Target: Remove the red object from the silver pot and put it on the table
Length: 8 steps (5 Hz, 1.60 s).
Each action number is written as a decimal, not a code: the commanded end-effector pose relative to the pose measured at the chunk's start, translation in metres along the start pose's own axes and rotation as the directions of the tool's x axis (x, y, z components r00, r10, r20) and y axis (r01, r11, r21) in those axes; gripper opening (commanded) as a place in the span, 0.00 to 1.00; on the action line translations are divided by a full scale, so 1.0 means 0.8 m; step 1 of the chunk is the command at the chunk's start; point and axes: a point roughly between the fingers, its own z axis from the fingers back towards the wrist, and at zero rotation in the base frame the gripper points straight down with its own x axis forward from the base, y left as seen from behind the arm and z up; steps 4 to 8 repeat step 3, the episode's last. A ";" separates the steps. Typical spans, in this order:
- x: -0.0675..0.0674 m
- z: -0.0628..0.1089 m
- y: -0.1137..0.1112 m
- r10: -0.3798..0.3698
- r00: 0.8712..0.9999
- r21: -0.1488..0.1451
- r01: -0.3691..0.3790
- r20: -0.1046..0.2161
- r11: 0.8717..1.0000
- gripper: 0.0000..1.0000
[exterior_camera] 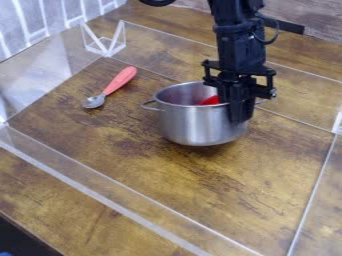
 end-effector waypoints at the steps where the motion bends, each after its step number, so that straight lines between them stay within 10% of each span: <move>1: 0.003 0.011 0.011 0.009 0.999 0.006 -0.009 0.037 1.000 0.00; 2: 0.003 0.005 0.013 0.012 1.000 0.004 -0.012 0.028 1.000 0.00; 3: 0.002 0.001 0.016 0.016 1.000 0.001 -0.017 0.021 1.000 1.00; 8: 0.002 0.001 0.016 0.016 1.000 0.001 -0.017 0.021 1.000 1.00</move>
